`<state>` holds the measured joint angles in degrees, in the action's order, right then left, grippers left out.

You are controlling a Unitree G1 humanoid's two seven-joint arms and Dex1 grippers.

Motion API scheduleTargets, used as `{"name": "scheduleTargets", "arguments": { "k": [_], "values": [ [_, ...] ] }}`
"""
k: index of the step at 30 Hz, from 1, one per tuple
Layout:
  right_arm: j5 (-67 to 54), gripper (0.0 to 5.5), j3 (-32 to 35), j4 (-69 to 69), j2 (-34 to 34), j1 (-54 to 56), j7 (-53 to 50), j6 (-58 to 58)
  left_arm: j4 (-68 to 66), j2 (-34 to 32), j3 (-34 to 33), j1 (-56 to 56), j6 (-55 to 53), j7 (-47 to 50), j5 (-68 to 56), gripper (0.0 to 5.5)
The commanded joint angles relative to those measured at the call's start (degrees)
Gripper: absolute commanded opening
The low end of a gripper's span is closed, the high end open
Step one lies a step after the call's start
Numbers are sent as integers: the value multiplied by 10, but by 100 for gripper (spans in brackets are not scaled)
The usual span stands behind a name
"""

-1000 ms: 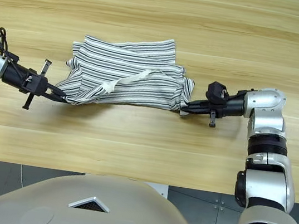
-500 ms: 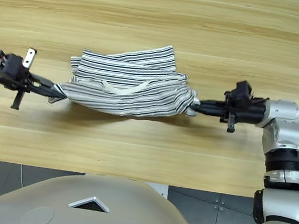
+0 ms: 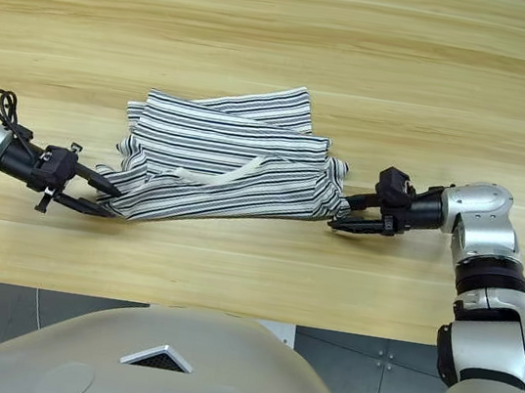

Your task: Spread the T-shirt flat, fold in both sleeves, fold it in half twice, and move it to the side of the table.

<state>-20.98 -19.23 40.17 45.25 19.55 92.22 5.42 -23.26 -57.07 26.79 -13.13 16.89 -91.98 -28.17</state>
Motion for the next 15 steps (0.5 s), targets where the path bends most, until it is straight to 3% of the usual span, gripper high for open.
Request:
{"name": "scheduleTargets", "arguments": {
  "k": [1,3,6,9,15],
  "values": [
    [-13,287,16,-29,29,4,3,-3,36,-31,-15,0,-15,-5,-26,247],
    [-17,341,27,-44,35,-1,2,5,41,-34,-17,-2,-8,-5,-24,271],
    [-18,341,56,-50,30,4,2,20,49,-34,-24,-10,-15,-5,-32,271],
    [-17,341,89,-54,-8,26,-18,34,44,11,-66,-46,-62,-2,-44,271],
    [25,341,82,-82,-76,24,-53,57,2,93,-88,-78,-75,16,18,271]
  ]
}}
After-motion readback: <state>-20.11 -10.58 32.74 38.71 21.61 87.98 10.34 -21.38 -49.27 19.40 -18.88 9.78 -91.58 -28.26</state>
